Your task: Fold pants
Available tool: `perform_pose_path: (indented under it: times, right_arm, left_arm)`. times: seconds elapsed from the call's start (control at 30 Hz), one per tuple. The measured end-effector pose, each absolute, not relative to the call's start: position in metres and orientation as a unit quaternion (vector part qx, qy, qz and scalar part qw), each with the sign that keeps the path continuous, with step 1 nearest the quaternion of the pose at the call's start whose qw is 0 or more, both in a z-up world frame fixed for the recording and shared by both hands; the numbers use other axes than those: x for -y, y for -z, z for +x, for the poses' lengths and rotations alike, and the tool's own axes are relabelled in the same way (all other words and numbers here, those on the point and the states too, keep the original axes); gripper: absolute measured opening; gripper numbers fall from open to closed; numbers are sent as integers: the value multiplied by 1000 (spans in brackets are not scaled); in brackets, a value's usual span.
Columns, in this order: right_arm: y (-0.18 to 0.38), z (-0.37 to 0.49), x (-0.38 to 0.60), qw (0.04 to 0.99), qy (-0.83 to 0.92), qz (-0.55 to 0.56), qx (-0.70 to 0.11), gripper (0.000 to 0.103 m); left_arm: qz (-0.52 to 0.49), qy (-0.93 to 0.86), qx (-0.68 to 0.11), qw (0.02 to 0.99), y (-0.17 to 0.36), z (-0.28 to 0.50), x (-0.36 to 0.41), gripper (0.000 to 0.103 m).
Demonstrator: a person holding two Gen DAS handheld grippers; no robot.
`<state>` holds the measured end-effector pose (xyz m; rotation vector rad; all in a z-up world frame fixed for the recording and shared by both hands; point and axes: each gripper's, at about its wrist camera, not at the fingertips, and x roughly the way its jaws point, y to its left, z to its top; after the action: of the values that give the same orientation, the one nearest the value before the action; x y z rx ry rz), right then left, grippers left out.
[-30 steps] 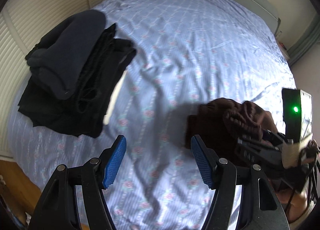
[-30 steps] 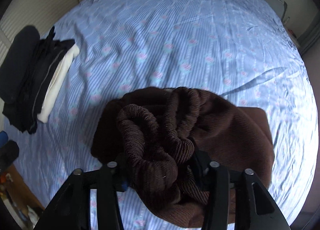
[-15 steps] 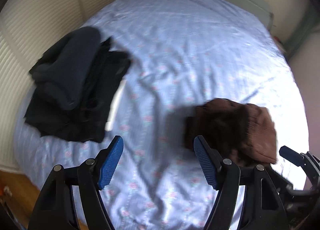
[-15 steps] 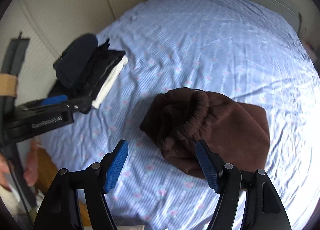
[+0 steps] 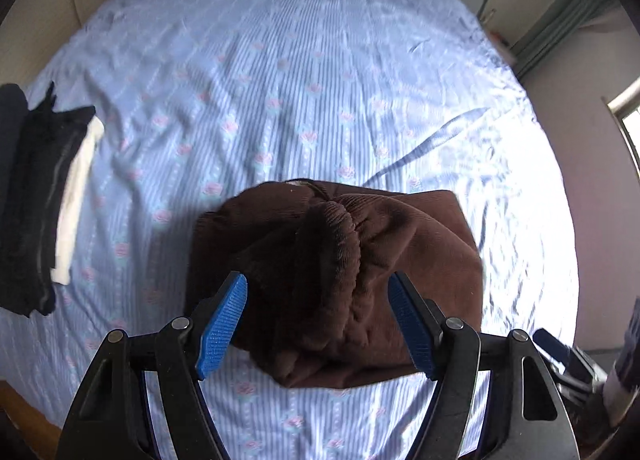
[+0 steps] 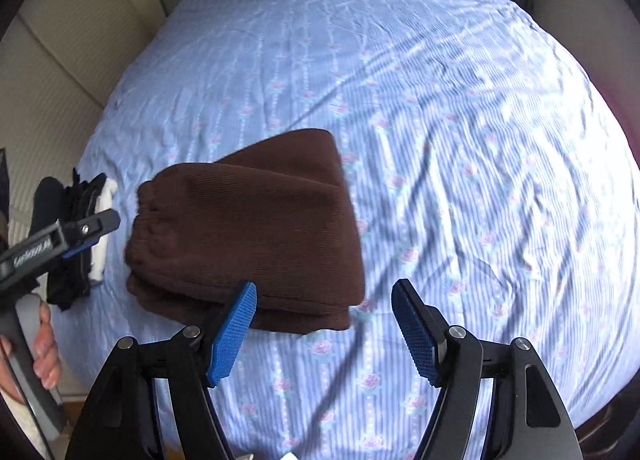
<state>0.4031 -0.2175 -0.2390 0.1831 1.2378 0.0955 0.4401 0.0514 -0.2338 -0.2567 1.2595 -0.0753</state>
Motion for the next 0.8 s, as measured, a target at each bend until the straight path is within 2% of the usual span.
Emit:
perform_pose_path:
  times: [0.13, 0.2, 0.23, 0.3, 0.37, 0.53, 0.67, 0.73, 0.8]
  right_arm:
    - [255, 408, 230, 801, -44, 102, -588, 71]
    - [263, 410, 234, 795, -43, 108, -595, 71]
    - [263, 409, 238, 794, -44, 112, -597, 71]
    - [267, 410, 240, 789, -48, 114, -602, 71]
    - [268, 410, 237, 788, -56, 112, -602, 71]
    - [266, 412, 235, 791, -82, 118, -595, 71]
    - [275, 419, 228, 783, -106, 117, -601, 71]
    - [284, 422, 222, 776, -112, 113, -611, 71]
    - [294, 425, 217, 764, -119, 113, -624, 71]
  left_arm:
    - [-130, 10, -633, 763, 265, 454, -40, 72]
    - [-121, -17, -648, 752, 275, 454, -35, 67]
    - [-115, -28, -650, 751, 277, 453, -33, 60]
    - [-116, -27, -639, 760, 273, 447, -32, 34]
    - [-123, -18, -625, 771, 260, 439, -30, 30]
    - [-128, -2, -580, 805, 221, 403, -40, 29]
    - [-155, -29, -605, 780, 252, 387, -62, 33]
    - [-169, -46, -615, 769, 269, 380, -73, 40]
    - [-170, -61, -621, 763, 280, 372, -79, 57]
